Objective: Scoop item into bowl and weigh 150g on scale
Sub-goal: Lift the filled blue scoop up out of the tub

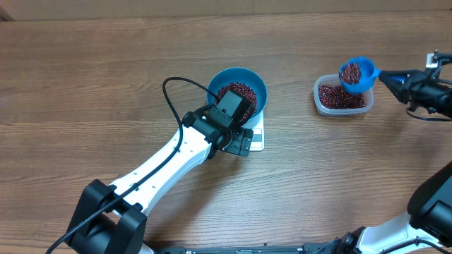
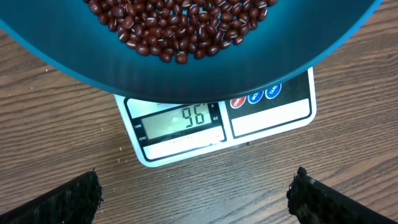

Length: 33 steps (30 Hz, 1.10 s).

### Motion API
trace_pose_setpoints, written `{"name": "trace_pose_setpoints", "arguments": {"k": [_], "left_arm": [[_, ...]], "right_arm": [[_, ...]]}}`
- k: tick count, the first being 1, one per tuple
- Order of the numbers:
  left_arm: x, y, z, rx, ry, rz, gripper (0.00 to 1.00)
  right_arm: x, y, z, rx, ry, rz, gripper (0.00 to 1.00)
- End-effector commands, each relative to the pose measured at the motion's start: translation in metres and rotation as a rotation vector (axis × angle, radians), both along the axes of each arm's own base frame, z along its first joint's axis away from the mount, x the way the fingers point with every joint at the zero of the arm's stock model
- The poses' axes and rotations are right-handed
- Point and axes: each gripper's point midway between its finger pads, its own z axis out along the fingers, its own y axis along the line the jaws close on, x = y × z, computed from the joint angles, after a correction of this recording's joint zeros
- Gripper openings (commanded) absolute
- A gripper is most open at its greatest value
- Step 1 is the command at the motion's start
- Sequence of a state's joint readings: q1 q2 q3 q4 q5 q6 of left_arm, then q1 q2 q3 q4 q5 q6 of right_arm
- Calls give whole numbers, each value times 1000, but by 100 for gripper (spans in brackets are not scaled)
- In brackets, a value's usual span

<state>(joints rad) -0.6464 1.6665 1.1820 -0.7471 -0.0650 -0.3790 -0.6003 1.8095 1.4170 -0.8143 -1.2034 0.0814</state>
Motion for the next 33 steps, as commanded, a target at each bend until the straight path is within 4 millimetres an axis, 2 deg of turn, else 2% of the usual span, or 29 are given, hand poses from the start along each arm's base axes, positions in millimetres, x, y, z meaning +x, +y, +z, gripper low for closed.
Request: {"name": "trace_pose_setpoints", "arguments": {"k": [1, 7, 13, 22, 28, 33], "left_arm": [[1, 4, -3, 14, 0, 12, 100], [1, 4, -3, 14, 0, 12, 100], [1, 4, -3, 14, 0, 12, 99], [1, 4, -3, 14, 0, 12, 100], [1, 4, -3, 14, 0, 12, 100], [1, 4, -3, 14, 0, 12, 100]], "right_arm": [[-3, 13, 31, 122, -129, 84, 4], [-1, 24, 34, 133, -141, 116, 4], [8, 40, 20, 159, 20, 90, 4], [25, 99, 33, 155, -5, 217, 4], [36, 134, 37, 58, -17, 254, 4], [40, 161, 51, 21, -53, 304, 4]]}}
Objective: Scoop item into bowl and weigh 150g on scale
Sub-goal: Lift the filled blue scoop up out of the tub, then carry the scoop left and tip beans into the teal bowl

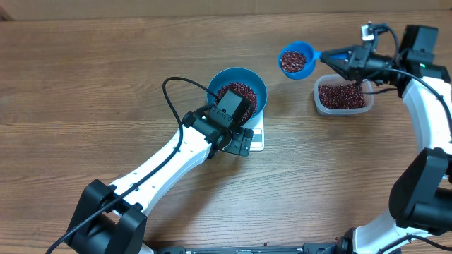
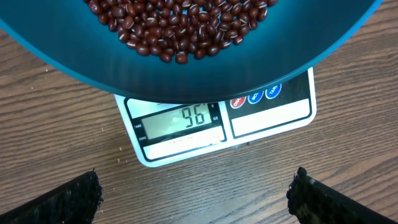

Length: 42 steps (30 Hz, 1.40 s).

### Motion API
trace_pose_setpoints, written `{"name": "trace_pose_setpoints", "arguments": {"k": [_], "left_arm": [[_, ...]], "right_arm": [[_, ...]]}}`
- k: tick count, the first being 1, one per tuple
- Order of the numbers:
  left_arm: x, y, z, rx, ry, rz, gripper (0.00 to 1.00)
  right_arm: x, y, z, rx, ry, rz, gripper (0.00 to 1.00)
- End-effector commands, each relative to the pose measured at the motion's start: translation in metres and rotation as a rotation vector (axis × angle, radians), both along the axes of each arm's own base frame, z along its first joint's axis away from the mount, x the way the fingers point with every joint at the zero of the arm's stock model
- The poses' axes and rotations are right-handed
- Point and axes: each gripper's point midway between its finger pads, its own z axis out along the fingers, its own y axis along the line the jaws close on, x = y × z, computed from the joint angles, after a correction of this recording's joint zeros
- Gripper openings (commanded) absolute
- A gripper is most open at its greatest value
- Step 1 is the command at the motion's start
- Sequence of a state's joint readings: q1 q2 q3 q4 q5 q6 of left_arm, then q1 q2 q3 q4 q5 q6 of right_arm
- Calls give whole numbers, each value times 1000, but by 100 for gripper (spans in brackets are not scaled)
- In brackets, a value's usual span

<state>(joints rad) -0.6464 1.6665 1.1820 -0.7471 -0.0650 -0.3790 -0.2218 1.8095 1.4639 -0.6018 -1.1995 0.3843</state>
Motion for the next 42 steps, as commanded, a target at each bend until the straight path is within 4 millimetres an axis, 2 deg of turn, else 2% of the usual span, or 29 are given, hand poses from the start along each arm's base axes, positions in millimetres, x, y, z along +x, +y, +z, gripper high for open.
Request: {"name": "trace_pose_setpoints", "arguments": {"k": [1, 5, 8, 19, 24, 29, 34, 39, 42], "left_arm": [[1, 4, -3, 14, 0, 12, 100], [1, 4, -3, 14, 0, 12, 99], [1, 4, -3, 14, 0, 12, 99], [1, 4, -3, 14, 0, 12, 99], [1, 4, -3, 14, 0, 12, 100], [1, 4, -3, 14, 0, 12, 100], [1, 4, -3, 14, 0, 12, 100], [1, 4, -3, 14, 0, 12, 100], [1, 4, -3, 14, 0, 12, 100]], "right_arm": [[8, 16, 24, -34, -67, 24, 4], [10, 40, 27, -83, -85, 49, 4], [15, 50, 22, -159, -92, 28, 3], [5, 78, 32, -409, -174, 93, 4], [3, 84, 25, -587, -204, 95, 4], [1, 99, 28, -635, -241, 117, 4], [-7, 115, 28, -681, -348, 217, 4], [-7, 119, 19, -788, -367, 224, 4], [-14, 130, 16, -831, -431, 295, 4]]}}
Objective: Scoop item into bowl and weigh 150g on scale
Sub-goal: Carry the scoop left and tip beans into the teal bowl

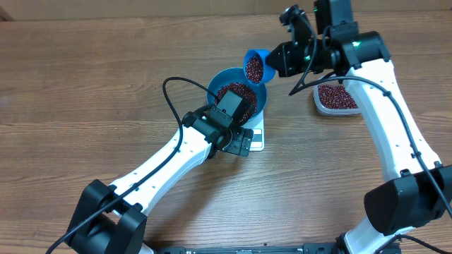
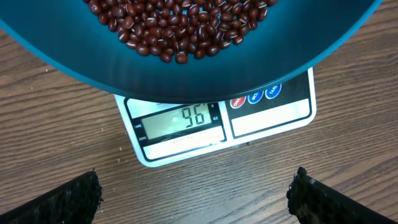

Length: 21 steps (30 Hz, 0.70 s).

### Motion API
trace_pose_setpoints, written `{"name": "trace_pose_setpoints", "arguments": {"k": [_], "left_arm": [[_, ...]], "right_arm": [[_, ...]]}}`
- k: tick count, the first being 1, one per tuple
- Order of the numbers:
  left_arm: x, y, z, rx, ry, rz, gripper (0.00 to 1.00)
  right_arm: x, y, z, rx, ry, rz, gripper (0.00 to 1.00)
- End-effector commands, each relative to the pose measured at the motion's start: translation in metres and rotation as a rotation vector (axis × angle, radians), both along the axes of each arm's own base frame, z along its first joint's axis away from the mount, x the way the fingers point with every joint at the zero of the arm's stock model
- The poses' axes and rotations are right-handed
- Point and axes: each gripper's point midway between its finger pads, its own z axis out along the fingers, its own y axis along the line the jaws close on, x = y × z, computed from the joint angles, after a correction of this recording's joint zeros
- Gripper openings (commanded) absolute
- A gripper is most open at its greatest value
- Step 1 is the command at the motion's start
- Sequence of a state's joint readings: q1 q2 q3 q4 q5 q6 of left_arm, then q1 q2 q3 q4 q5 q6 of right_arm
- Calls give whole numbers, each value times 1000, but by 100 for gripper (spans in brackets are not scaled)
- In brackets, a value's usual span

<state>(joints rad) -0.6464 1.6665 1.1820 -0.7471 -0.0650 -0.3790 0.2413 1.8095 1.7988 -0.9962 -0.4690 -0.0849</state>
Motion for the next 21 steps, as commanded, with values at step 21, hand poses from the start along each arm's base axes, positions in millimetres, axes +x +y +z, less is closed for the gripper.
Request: {"name": "trace_pose_setpoints", "arguments": {"k": [21], "left_arm": [[1, 4, -3, 14, 0, 12, 100]], "right_arm": [[4, 18, 5, -285, -242, 164, 4]]}}
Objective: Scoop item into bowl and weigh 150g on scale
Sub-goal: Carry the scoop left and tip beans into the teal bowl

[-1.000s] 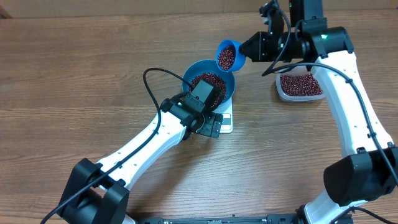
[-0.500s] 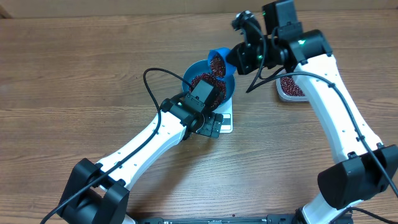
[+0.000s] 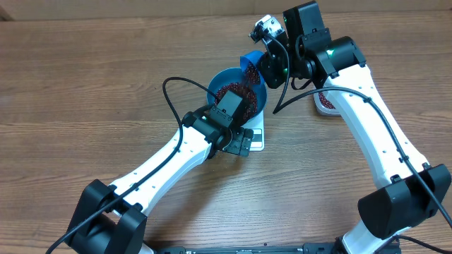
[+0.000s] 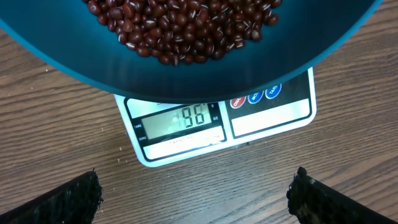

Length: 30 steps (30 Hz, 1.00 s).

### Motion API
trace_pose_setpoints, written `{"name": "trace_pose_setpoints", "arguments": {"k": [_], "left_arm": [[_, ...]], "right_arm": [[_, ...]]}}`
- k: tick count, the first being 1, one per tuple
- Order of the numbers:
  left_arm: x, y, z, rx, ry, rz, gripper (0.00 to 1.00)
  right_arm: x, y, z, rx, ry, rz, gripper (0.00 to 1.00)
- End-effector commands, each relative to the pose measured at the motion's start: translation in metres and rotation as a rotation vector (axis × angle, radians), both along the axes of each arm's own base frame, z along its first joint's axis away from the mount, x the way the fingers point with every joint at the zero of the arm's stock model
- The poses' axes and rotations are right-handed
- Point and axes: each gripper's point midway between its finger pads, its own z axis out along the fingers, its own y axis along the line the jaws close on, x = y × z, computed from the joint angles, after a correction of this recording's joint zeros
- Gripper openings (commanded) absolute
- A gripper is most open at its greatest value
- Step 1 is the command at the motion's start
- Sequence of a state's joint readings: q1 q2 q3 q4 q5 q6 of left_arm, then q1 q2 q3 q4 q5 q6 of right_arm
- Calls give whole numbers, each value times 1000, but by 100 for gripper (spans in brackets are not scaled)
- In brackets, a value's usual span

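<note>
A blue bowl (image 3: 244,88) of red beans (image 4: 180,28) stands on the white scale (image 3: 257,139). The scale display (image 4: 180,121) reads 96. My right gripper (image 3: 270,69) is shut on the handle of a blue scoop (image 3: 250,68), which is tipped over the bowl's far right rim with beans falling from it. Just in front of the scale, my left gripper (image 4: 196,199) stands open with only bare table between its fingers; from overhead it (image 3: 242,143) shows at the scale's front edge.
A clear tub of red beans (image 3: 323,102) sits right of the bowl, mostly hidden behind the right arm. The left arm's black cable (image 3: 169,92) loops left of the bowl. Wooden table (image 3: 85,85) stretches all round.
The scoop has gone from held over the bowl's right rim to tipped down into it. The beans in the bowl have shifted and heaped. The display still reads 96. The left arm is unmoved.
The right gripper held the full scoop over the bean tub at the far right. Then the scoop was left of the tub, then over the bowl's rim, and now it is tipped over the bowl. The left gripper stayed open by the scale, reading 96 throughout.
</note>
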<state>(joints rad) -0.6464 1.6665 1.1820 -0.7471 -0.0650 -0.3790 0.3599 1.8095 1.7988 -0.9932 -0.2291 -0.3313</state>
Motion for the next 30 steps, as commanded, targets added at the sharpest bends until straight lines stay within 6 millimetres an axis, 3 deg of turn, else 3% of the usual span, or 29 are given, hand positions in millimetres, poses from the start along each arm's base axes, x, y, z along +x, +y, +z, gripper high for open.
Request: {"name": "trace_pose_setpoints", "arguments": {"k": [1, 30], "left_arm": [[1, 4, -3, 14, 0, 12, 100], [1, 5, -3, 17, -2, 13, 100]], "right_arm": [[7, 1, 17, 6, -55, 6, 4], [1, 4, 14, 23, -26, 21, 4]]}}
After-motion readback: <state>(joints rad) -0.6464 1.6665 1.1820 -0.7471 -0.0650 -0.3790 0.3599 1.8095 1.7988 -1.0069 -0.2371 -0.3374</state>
